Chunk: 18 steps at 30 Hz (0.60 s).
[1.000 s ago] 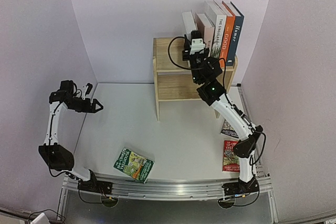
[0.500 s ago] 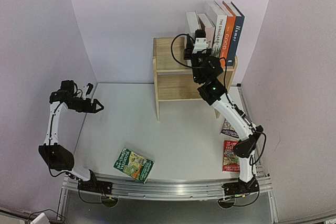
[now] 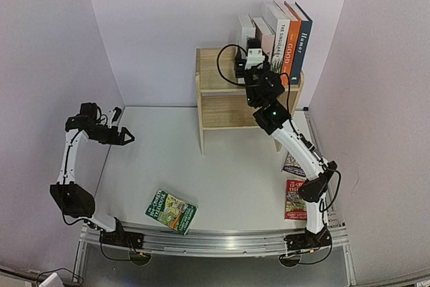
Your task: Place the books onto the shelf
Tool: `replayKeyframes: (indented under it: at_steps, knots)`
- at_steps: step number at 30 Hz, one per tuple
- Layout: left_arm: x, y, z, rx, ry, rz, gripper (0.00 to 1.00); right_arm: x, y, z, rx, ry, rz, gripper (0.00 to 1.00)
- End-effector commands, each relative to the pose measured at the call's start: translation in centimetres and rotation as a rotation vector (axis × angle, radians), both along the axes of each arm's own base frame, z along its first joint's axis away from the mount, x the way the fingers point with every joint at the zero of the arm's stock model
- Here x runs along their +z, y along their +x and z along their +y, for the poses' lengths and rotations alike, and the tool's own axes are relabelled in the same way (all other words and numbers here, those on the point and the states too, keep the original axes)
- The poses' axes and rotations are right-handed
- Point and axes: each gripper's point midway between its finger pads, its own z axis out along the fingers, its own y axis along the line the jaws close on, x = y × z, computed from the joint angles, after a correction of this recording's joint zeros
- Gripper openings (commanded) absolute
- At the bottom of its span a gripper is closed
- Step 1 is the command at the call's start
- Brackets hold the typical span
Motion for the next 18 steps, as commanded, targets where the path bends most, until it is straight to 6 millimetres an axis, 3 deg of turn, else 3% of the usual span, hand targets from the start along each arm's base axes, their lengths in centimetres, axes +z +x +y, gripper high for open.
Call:
replayKeyframes:
  at_steps: [1,18]
  knots:
    - [0.3,-0.1,-0.6,-0.021,-0.011,-0.003,0.99,3.5,-2.3,-2.6,-0.046,0.05,-0.064,0.61]
    - [-0.2,-0.3,-0.8,-0.035,0.003,0.007,1.0,3.9,-3.5,-2.9,-0.137,0.033,-0.141,0.49]
